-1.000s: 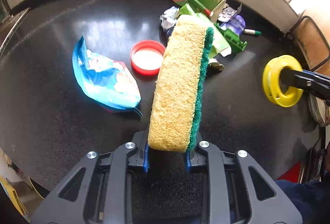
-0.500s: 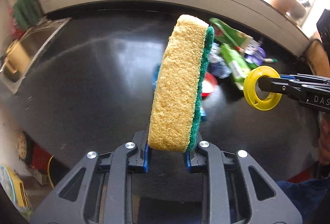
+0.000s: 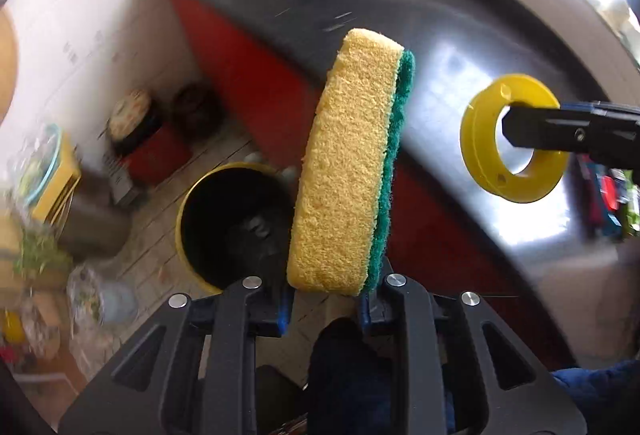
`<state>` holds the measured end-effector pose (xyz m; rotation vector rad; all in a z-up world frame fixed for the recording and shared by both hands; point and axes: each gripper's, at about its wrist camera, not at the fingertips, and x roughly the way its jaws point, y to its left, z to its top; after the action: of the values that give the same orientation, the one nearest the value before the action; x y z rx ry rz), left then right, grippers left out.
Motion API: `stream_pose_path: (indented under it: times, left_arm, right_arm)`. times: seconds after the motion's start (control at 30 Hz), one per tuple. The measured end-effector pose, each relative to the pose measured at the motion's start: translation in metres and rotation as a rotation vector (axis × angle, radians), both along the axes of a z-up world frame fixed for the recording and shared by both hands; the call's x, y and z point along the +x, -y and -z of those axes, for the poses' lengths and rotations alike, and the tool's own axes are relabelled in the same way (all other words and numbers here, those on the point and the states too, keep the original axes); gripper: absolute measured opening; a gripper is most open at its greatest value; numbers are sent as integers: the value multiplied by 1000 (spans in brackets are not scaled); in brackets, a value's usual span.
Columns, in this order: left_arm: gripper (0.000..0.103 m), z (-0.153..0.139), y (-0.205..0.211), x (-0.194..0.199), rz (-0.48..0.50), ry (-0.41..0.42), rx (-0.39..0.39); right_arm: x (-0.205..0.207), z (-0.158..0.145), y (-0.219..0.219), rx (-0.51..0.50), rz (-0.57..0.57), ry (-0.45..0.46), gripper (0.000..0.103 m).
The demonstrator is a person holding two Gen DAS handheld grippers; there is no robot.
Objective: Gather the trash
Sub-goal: 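Carry sponge and tape roll to the bin and open both tools, then swing both open tools back to the counter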
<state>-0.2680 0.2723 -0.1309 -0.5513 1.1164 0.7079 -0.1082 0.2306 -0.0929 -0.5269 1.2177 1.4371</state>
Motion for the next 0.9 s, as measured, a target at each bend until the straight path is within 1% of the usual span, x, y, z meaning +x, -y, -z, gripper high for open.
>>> stream_pose_path:
  times: [0.1,0.17,0.2,0.23,0.3,0.4,0.47,0.53,0.63,0.67,0.7,0.73,0.77,0.8,0.9]
  left_arm:
    - [24,25,-22,-29,-90,-26,-30]
    - [24,48,-40,-47,-144,-35,-66]
    - [24,60,-49,-55,-174,-31,-90]
    - [24,74,-59,-67,-221,-10,-121]
    - [24,90,-68,-77,-260,6,-142]
    - [24,113,-82,-80,-282,-1,-161]
    - [24,120,-81,-77,-287,0,-171]
    - [24,130,-90,-78,-288,1,-183]
    - [24,141,-96,-77,-268,3,-188]
    - [29,144,-98,-77,-260,3,-192]
    - [32,146,-100,-78,-258,-4,-188]
    - [45,147,-101,-79,-263,-5,-182]
    - [63,148,-102,-81,-271,-4,-176]
    - [68,147,-103,-83,-284,-2,-171]
    - [73,142,-106,-84,-280,-14,-158]
  right_arm:
    - [-34,24,-49,-36,-101,-15,22]
    - [-53,43,-77,-72,-149,-21,22]
    - [-62,53,-91,-86,-169,-14,22]
    - [-69,62,-103,-97,-187,-7,22]
    - [-80,82,-125,-132,-215,1,22]
    - [-87,111,-155,-182,-234,14,22]
    - [-88,126,-167,-212,-235,28,22]
    - [-89,134,-174,-231,-238,39,22]
    - [-93,141,-180,-233,-256,69,22]
    - [-95,142,-180,-234,-260,76,23]
    - [-96,143,-182,-233,-261,87,26]
    - [-95,142,-184,-231,-257,87,43]
    - [-95,142,-185,-225,-252,80,59]
    - [-93,137,-185,-215,-245,75,63]
    - [-91,123,-180,-200,-242,62,65]
